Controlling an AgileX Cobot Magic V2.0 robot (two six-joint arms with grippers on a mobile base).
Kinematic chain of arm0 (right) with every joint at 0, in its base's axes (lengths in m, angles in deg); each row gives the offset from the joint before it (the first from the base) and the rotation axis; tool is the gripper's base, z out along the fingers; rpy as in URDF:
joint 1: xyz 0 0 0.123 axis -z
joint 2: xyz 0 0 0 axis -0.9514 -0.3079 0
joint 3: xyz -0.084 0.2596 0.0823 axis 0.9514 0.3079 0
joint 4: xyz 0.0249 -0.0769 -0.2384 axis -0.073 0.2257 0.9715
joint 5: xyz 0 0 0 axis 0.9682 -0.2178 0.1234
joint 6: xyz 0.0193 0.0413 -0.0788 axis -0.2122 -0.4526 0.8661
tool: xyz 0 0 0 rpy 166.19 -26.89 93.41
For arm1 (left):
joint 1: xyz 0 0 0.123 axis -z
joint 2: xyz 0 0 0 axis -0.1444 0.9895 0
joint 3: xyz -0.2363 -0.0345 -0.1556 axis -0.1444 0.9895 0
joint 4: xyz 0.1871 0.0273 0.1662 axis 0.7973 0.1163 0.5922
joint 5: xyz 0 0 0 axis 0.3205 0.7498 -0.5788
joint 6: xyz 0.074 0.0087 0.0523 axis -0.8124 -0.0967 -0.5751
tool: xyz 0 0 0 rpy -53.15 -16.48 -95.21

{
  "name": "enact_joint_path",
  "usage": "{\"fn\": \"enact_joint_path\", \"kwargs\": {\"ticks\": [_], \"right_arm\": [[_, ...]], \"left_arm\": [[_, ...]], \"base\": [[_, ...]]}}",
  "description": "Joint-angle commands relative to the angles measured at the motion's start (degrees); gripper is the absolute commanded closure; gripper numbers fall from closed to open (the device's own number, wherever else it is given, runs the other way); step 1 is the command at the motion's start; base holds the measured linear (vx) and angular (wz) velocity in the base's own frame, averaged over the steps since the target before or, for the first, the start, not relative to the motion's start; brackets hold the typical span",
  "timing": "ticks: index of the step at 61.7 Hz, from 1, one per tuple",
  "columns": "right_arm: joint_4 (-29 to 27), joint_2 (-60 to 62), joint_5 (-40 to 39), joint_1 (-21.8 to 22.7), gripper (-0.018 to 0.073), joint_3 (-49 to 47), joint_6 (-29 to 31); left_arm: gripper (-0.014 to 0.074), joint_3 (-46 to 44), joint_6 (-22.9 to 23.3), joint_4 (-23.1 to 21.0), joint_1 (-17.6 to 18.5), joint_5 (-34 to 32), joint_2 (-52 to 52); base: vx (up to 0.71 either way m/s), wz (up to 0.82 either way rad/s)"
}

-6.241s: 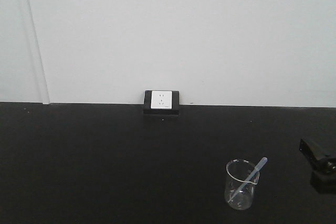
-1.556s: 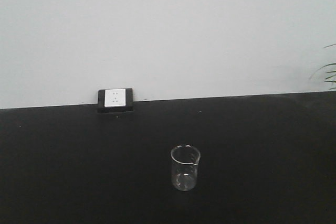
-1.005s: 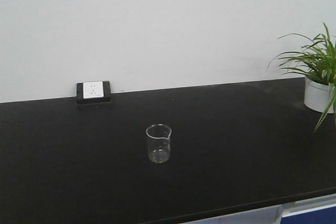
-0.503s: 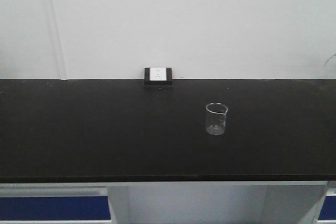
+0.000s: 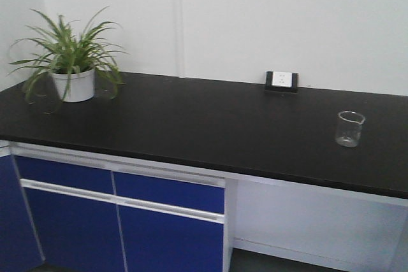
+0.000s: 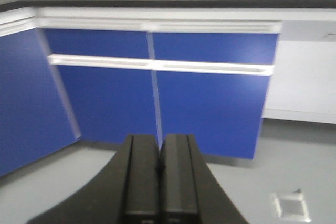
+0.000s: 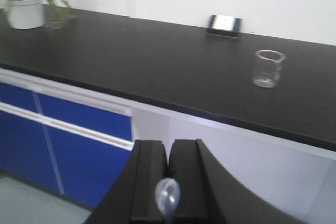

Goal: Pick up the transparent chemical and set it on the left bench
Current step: 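Drive the base away from the beaker holding the pipette in the right gripper, then turn and drive the base past the sink toward the bench with white trays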

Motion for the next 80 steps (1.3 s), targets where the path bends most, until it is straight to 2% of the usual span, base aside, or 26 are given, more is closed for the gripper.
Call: {"fn": "enact_joint_path", "kwargs": {"ticks": [1,21,43,80], "right_arm": [[0.6,0.0,-4.5,0.1,0.0564,-1.7,0.2],[0.6,0.0,-4.5,0.1,0.0564,-1.7,0.2],[0.6,0.0,-4.5,0.1,0.0564,-1.7,0.2],[0.6,0.0,-4.5,0.1,0.0564,-1.7,0.2]], "left_arm": [[0.0600,0.9,0.4,0.0,0.1,-4.5,-1.1],[0.0600,0.9,0.4,0.0,0.1,-4.5,-1.1],[0.0600,0.9,0.4,0.0,0.1,-4.5,-1.1],[0.0600,0.9,0.4,0.0,0.1,-4.5,-1.1]], "base": [[-0.34,0.56],[-0.29,0.66],[-0.16,0.94],[0.09,0.78]]}}
